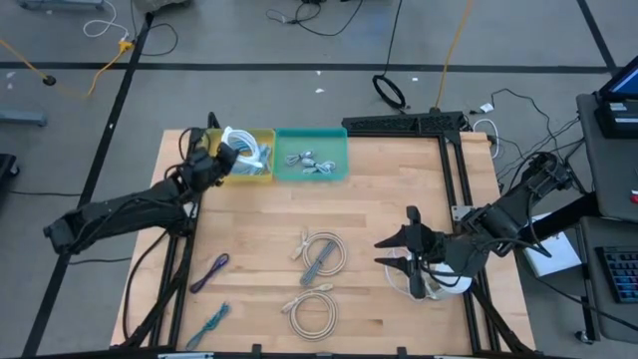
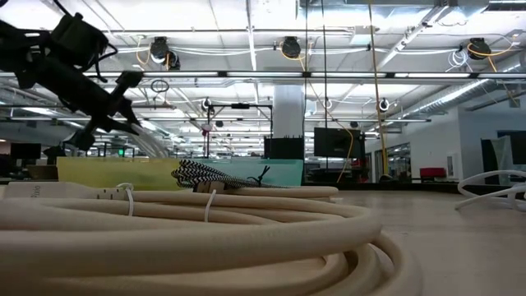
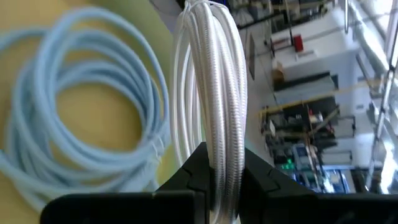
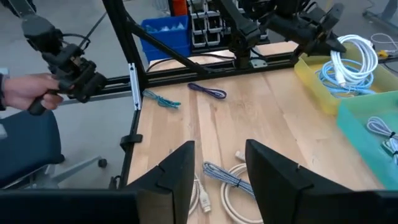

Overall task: Pick & Place USB Port
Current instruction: Put the white HDMI cable into the yellow bin, then put the black charger cable into the green bin

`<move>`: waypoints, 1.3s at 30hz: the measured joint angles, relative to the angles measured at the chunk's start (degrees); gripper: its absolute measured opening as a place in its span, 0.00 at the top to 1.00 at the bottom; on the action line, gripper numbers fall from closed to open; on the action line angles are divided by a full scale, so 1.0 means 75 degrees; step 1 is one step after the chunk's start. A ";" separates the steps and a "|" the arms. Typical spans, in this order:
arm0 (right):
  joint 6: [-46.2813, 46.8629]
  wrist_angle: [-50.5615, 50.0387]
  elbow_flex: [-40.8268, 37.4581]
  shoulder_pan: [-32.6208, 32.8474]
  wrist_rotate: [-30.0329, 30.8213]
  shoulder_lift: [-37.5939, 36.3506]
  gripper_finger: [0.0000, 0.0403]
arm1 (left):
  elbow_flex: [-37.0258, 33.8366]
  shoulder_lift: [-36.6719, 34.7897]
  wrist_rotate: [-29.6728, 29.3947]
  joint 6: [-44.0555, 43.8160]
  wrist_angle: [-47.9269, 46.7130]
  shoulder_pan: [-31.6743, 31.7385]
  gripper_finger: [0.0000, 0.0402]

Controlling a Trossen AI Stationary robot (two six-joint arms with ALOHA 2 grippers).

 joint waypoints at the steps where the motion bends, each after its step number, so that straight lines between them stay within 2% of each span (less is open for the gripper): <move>1: 0.0018 0.0003 0.0000 0.0000 0.0000 0.0000 0.67 | 0.0000 0.0002 -0.0015 0.0039 0.0013 0.0107 0.91; 7: 0.0026 0.0019 0.0000 0.0000 0.0015 0.0003 0.67 | 0.0000 0.0006 0.0642 0.0210 -0.0134 0.0816 0.89; 17: 0.0026 0.0178 0.0000 0.0000 0.0032 0.0003 0.67 | -0.0003 0.0009 0.1784 0.0201 -0.0108 0.1391 0.45; 20: 0.0026 0.0178 0.0000 0.0000 0.0032 0.0003 0.67 | 0.0078 0.0009 0.2374 0.0224 -0.0081 0.1542 0.38; 23: 0.0023 0.0178 0.0000 0.0000 0.0041 0.0003 0.67 | 0.0263 0.0006 0.3051 0.0339 -0.0088 0.1659 0.36; 27: -0.0012 0.0234 0.0000 0.0000 0.0044 0.0003 0.67 | 0.0507 0.0009 0.3967 0.0307 -0.0133 0.1664 0.40; 31: -0.0040 0.0237 0.0000 0.0000 0.0047 0.0003 0.67 | 0.0815 0.0003 0.4943 -0.0007 -0.0343 0.1482 0.49; 33: -0.0111 0.0239 0.0000 0.0000 0.0047 0.0003 0.67 | 0.1060 0.0006 0.5164 -0.0050 -0.0941 0.1405 0.61; 36: -0.0246 0.0240 0.0000 0.0000 0.0050 0.0003 0.67 | 0.1465 0.0002 0.5075 0.0532 -0.2073 0.1291 0.90; 37: -0.0269 0.0242 0.0000 0.0000 0.0050 0.0003 0.67 | 0.1571 0.0000 0.4907 0.0685 -0.2329 0.1252 0.94; 39: -0.0305 0.0265 0.0000 0.0000 0.0050 0.0003 0.67 | 0.1696 0.0000 0.4698 0.0810 -0.2384 0.1184 0.96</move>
